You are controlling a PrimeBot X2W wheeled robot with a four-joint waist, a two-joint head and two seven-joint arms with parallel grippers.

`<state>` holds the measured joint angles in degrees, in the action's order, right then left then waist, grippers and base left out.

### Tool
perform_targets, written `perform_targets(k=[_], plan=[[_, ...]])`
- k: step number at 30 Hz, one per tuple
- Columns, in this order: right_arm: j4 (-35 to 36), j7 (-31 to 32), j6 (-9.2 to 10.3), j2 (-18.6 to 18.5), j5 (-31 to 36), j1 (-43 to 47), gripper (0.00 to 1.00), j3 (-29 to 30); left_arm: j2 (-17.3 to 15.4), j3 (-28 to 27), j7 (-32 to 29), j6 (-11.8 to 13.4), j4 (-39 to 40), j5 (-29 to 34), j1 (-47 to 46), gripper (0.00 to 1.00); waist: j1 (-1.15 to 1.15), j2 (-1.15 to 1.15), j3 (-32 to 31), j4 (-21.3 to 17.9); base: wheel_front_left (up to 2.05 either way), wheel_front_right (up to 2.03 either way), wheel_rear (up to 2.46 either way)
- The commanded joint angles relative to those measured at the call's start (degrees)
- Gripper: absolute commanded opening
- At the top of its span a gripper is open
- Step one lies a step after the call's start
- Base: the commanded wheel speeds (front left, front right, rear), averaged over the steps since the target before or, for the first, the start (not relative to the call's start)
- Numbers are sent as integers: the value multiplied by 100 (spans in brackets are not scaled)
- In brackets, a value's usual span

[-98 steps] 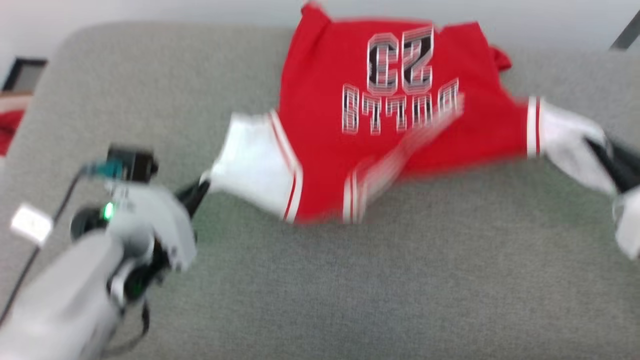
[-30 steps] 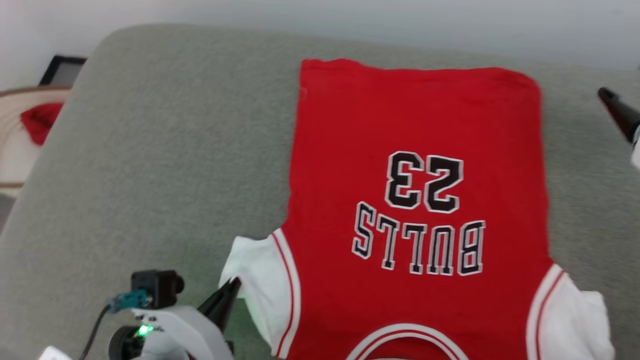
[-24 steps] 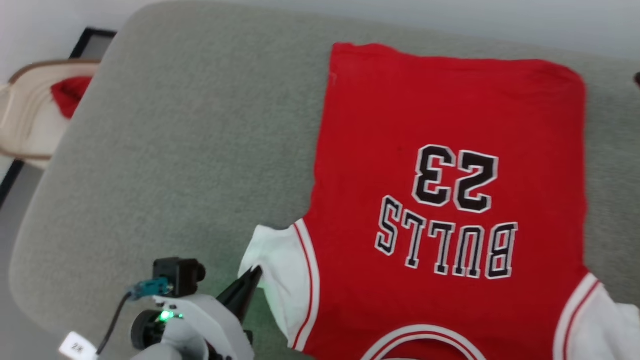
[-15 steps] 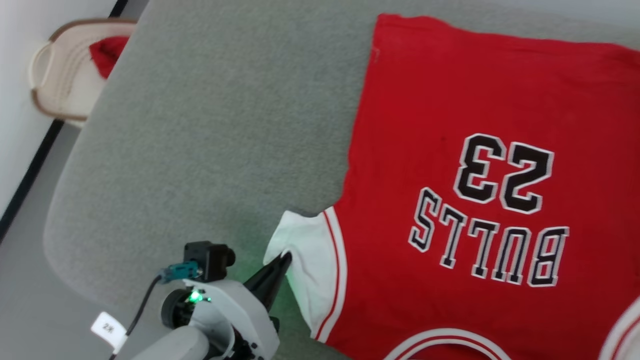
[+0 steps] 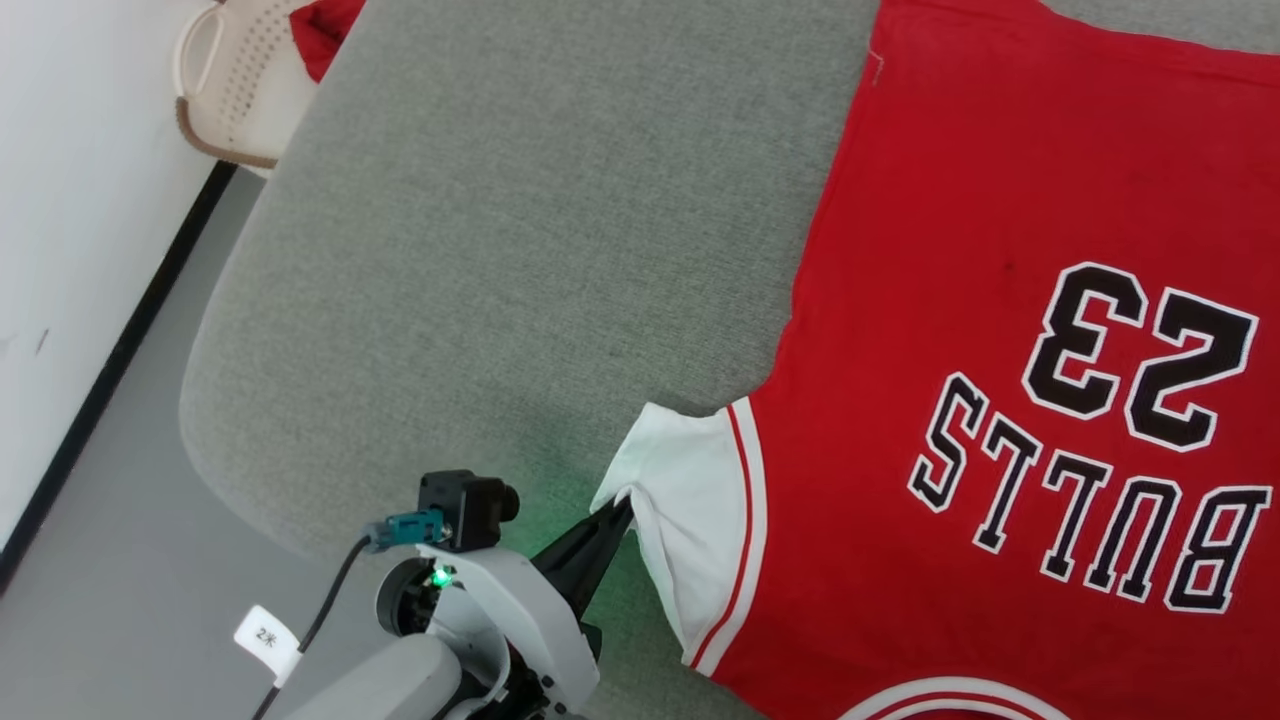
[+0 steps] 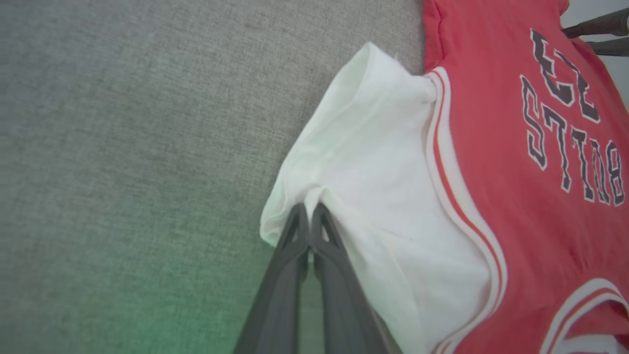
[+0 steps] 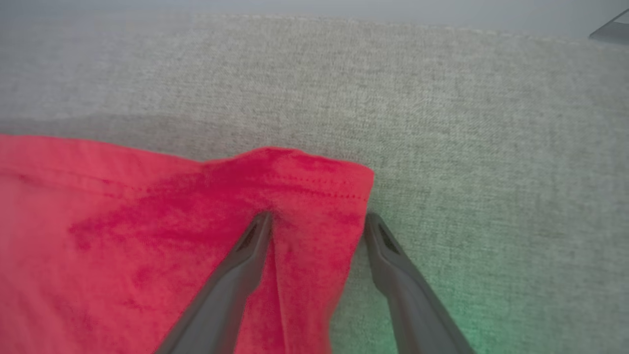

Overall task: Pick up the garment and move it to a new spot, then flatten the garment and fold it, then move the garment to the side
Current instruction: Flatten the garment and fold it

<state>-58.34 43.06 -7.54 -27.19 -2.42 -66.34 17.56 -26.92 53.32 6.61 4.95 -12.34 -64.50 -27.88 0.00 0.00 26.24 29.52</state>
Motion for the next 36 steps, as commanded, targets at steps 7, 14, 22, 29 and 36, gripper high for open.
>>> perform_targets(k=[7,14,22,29,36], plan=[[-285,221,6,387,599,257,0,526,12,-37,69,-86,-294,-61,-37,0,0,0,-1,-67,0,0,0],[-62,239,3,714,587,21,0,388,-107,-131,187,-134,-416,-99,39,0,0,0,-269,-396,0,0,0],[383,258,5,935,-296,207,0,-559,-414,-296,268,44,-325,-210,265,0,0,0,-726,-1037,0,0,0],[1496,404,5,776,-1496,1062,0,-1425,-725,-420,262,239,-125,-301,499,0,0,0,-1090,-1591,0,0,0],[2961,635,5,493,-2483,2355,0,-1547,-1015,-505,256,419,110,-404,757,0,0,0,-1428,-2048,0,0,0]])
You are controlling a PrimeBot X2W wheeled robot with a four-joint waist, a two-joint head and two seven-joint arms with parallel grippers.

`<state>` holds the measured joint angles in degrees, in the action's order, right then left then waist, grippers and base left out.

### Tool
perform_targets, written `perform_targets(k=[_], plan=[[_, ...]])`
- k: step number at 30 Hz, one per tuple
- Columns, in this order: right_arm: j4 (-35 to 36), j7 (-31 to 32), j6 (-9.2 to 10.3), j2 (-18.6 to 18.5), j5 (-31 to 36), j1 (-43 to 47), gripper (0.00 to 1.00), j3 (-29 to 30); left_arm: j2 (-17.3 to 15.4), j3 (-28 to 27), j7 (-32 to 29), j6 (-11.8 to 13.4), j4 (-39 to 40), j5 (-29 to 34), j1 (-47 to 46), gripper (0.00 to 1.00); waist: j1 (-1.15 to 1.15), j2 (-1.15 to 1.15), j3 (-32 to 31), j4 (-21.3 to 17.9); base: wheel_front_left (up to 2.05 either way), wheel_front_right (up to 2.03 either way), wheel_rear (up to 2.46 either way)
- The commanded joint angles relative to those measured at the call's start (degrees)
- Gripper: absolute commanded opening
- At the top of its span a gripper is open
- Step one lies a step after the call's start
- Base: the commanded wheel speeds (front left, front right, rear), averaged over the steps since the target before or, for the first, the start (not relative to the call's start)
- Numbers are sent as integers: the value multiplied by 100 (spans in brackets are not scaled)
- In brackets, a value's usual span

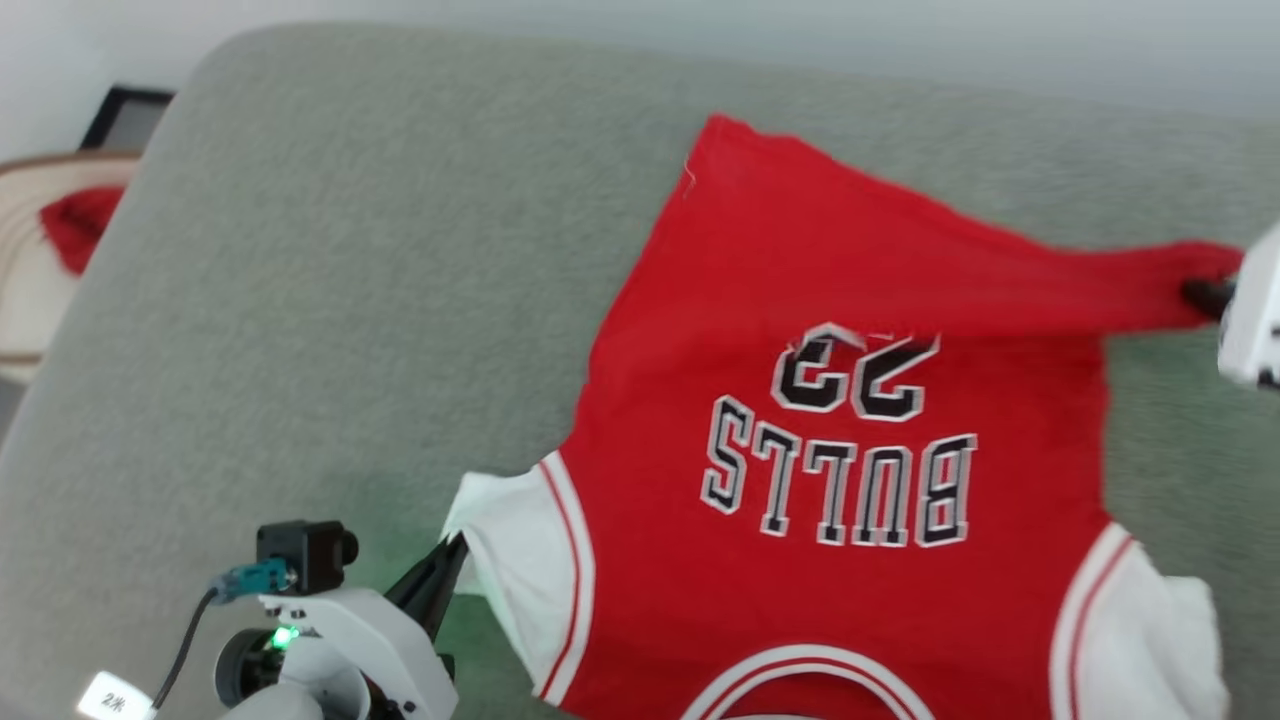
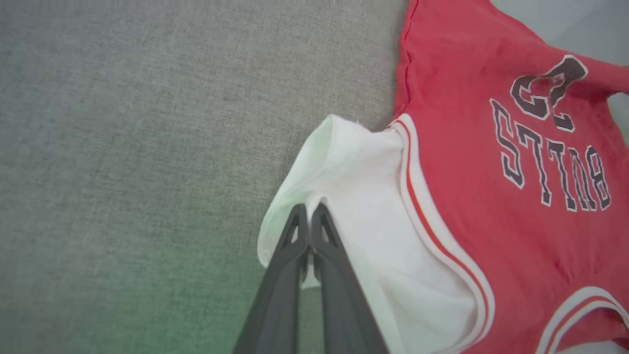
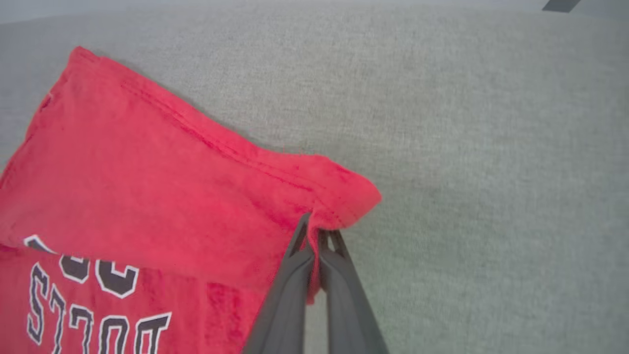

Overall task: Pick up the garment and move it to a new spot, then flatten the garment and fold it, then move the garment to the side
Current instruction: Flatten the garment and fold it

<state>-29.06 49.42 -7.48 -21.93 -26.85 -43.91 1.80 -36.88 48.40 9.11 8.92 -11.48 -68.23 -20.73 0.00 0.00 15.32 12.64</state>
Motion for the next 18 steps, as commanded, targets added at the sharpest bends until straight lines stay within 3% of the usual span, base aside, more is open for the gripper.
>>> perform_targets(k=[1,11,18], plan=[[226,41,-2,-35,-133,308,0,74,-64,-22,0,49,55,-36,83,0,0,0,-380,-418,0,0,0],[1970,152,-2,207,-456,2305,0,716,-308,-65,-14,274,441,-95,350,0,0,0,-652,-854,0,0,0],[2573,-16,-2,529,-337,3267,0,990,-432,-106,8,402,609,-143,496,0,0,0,-699,-1063,0,0,0]])
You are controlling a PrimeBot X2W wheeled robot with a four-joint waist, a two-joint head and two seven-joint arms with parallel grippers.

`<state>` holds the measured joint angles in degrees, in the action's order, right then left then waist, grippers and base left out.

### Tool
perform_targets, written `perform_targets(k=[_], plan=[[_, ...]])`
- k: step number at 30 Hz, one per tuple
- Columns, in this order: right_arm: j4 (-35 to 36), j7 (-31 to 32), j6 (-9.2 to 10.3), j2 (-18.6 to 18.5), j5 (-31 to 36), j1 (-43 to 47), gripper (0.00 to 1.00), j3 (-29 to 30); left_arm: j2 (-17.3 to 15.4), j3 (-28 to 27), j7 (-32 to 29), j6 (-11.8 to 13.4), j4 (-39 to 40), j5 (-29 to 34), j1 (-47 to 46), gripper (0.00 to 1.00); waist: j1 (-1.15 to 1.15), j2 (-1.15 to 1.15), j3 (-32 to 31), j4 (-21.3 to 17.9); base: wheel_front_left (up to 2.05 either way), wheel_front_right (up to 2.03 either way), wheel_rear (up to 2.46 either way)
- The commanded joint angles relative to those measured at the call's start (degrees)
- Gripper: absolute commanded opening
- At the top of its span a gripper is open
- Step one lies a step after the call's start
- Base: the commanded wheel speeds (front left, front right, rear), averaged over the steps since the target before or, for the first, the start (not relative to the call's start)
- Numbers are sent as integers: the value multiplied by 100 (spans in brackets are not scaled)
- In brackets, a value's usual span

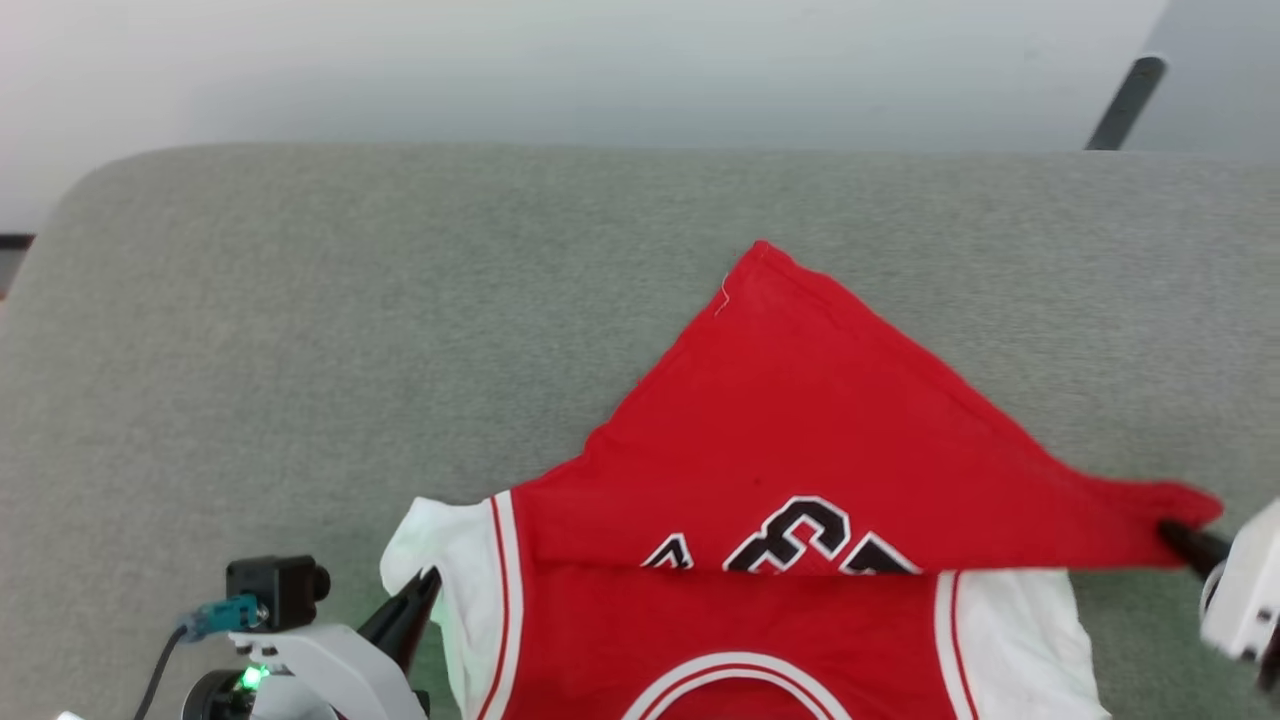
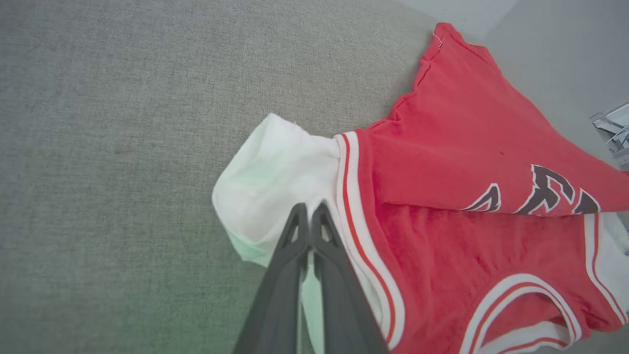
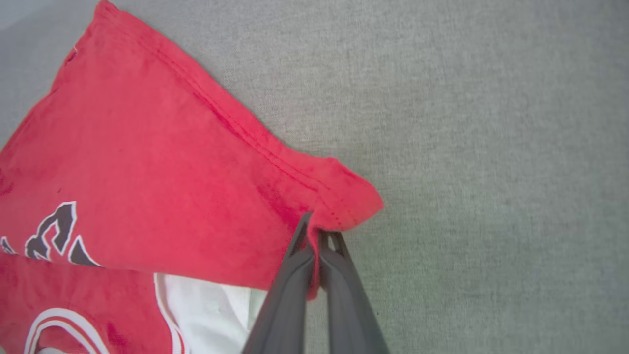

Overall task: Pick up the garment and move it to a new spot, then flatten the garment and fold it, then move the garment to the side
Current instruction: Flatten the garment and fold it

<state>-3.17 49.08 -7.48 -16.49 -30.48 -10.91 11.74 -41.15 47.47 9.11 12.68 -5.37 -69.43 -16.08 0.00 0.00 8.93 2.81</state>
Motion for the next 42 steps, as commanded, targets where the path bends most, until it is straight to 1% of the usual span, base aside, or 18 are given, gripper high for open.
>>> perform_targets(k=[1,6,7,9,10,11,12,13,14,19,25,30,32,35,37,42], plan=[[23,-60,-2,54,34,83,0,31,-15,-15,17,43,12,-26,57,0,0,0,-71,-108,0,0,0],[-77,-510,-2,278,157,503,0,84,-65,-34,30,68,77,-58,137,0,0,0,-88,-210,0,0,0],[-193,-718,-2,319,217,564,0,100,-78,-36,24,79,93,-63,153,0,0,0,-85,-235,0,0,0],[-347,-878,-2,368,262,591,0,71,-83,-36,19,83,105,-67,155,0,0,0,-86,-251,0,0,0],[-403,-944,-2,383,276,599,3,50,-86,-38,21,81,110,-71,159,0,0,0,-87,-259,0,0,0],[-453,-1007,-2,384,284,605,35,26,-90,-37,23,78,114,-71,164,0,0,0,-86,-267,0,0,0],[-453,-1007,-2,384,284,605,35,26,-90,-37,23,78,114,-71,164,0,0,0,-86,-267,0,0,0],[-483,-1080,-2,366,311,610,97,-3,-94,-37,28,75,121,-69,169,0,0,0,-83,-274,0,0,0],[-510,-1150,-2,361,304,609,100,-21,-97,-39,34,69,127,-69,174,0,0,0,-83,-280,0,0,0],[-379,-1394,-2,213,349,709,100,-210,-121,-46,57,61,150,-74,209,0,0,0,-95,-298,0,0,0],[300,-1567,-2,68,351,783,100,-407,-113,-24,63,80,187,-47,209,0,0,0,-117,-261,0,0,0],[836,-1576,-2,-27,367,490,100,-659,-55,18,24,61,199,10,125,0,0,0,-111,-129,0,0,0],[938,-1527,-2,-72,375,287,100,-785,-19,49,3,34,189,24,80,0,0,0,-105,-43,0,0,0],[960,-1436,-2,-217,406,-145,100,-1032,55,105,-34,-13,164,70,-9,0,0,0,-76,116,0,0,0],[842,-1401,-2,-287,368,-472,100,-1183,120,160,-84,-52,145,123,-93,0,0,0,-44,255,0,0,0],[197,-1329,-2,-545,311,-1338,100,-1600,336,306,-187,-186,35,253,-339,0,0,0,75,649,0,0,0]])
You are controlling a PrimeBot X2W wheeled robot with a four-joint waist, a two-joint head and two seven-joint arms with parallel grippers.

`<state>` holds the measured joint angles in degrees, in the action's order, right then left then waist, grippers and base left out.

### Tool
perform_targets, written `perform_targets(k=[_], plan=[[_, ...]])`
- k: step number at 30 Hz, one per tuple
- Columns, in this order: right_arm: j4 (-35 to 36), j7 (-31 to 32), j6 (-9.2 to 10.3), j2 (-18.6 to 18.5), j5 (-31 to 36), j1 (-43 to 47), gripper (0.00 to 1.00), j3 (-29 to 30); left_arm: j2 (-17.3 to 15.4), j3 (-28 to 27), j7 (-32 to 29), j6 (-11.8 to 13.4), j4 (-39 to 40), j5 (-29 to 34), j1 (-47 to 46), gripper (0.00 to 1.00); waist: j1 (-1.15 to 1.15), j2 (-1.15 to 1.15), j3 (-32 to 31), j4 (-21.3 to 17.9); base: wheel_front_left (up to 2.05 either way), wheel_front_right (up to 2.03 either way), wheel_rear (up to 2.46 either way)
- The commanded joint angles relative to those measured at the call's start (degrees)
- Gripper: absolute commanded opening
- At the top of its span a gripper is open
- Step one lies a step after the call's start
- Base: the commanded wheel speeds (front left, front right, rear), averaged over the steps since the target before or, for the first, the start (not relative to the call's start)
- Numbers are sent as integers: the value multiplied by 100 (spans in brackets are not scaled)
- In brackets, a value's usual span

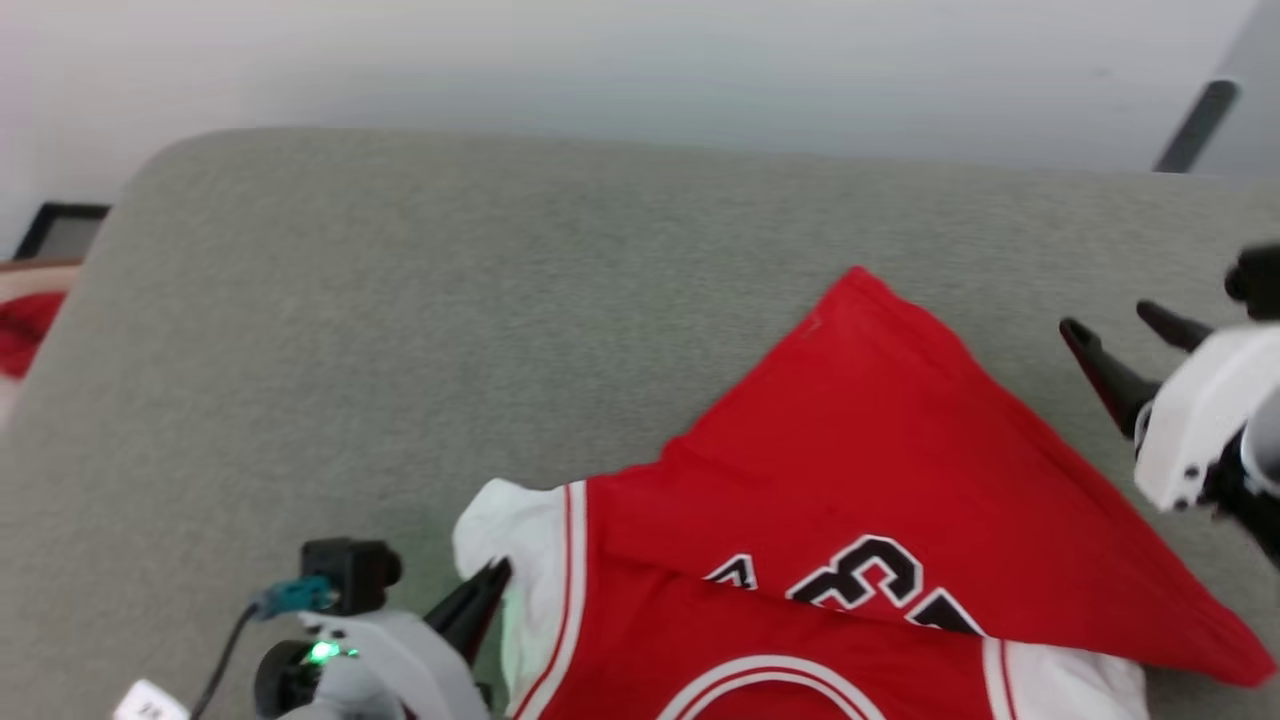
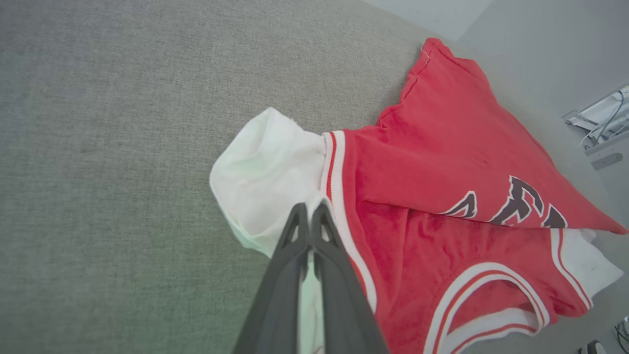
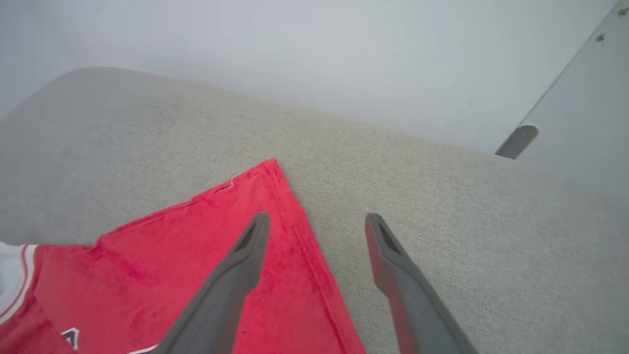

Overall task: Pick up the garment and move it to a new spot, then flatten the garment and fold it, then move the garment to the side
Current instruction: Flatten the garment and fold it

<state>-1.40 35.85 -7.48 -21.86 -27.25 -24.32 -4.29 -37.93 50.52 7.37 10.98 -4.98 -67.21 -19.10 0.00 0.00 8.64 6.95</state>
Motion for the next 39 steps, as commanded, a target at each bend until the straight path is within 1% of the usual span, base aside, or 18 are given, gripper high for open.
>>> perform_targets(k=[1,10,17,24,28,32,33,34,36,39], plan=[[-146,32,-2,-73,-24,-172,100,-95,68,27,-18,-46,-39,52,-88,0,0,0,133,320,0,0,0],[-1762,255,-1,-529,-181,-1612,100,-923,618,301,-115,-447,-437,287,-614,0,0,0,532,1124,0,0,0],[-2930,521,0,-690,-237,-2383,100,-1450,1074,464,-57,-749,-855,441,-972,0,0,0,839,1619,0,0,0],[-3943,800,0,-603,-250,-2926,100,-1684,1429,557,21,-999,-1197,518,-1218,0,0,0,1099,1931,0,0,0],[-4436,1001,-1,-546,-225,-3084,100,-1790,1590,605,51,-1111,-1379,539,-1315,0,0,0,1178,2060,0,0,0],[-4942,1457,-1,-484,-221,-3032,100,-1921,1694,632,66,-1195,-1532,535,-1381,0,0,0,1222,2139,0,0,0],[-5076,1542,-1,-507,-169,-3038,9,-1905,1714,637,71,-1207,-1566,530,-1385,0,0,0,1228,2147,0,0,0],[-5178,1622,2,-505,-116,-3053,0,-1903,1734,636,68,-1217,-1597,519,-1391,0,0,0,1233,2156,0,0,0],[-5328,1745,2,-498,-73,-3086,0,-1910,1743,631,93,-1244,-1656,506,-1407,0,0,0,1242,2160,0,0,0],[-5444,1729,2,-493,34,-3186,0,-1871,1748,612,118,-1265,-1732,485,-1416,0,0,0,1226,2136,0,0,0]])
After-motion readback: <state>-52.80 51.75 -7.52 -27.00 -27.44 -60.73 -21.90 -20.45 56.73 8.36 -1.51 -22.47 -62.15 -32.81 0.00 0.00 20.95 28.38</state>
